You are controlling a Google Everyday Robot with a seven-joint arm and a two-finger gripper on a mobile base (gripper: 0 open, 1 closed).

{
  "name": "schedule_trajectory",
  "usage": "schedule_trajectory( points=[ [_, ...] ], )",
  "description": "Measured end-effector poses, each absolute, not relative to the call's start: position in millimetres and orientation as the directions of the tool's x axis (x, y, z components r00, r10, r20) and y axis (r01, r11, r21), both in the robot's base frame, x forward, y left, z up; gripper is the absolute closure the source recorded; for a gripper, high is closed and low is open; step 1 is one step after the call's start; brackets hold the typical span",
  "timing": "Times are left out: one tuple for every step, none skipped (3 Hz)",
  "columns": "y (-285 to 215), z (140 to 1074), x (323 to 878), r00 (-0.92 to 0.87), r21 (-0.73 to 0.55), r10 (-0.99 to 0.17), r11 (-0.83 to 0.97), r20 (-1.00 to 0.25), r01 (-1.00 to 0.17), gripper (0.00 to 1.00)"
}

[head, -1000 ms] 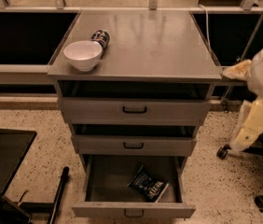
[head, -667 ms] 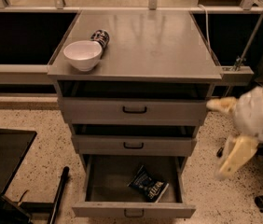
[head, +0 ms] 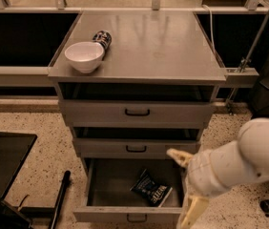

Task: Pick blue chip bag from bottom drawer and place on counter

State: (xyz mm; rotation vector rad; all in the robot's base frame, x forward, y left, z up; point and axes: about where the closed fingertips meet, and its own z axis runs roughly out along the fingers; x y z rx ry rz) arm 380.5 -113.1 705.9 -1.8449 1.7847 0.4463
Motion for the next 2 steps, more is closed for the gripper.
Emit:
schedule_trajectory(
  points=[
    [-80, 650, 356, 0.109, -0.146, -0.866, -0.042, -0.488, -0.988, 0.0],
    [-76, 588, 338, 0.139, -0.152, -0.926, -0.09, -0.35, -0.984, 0.0]
  ],
)
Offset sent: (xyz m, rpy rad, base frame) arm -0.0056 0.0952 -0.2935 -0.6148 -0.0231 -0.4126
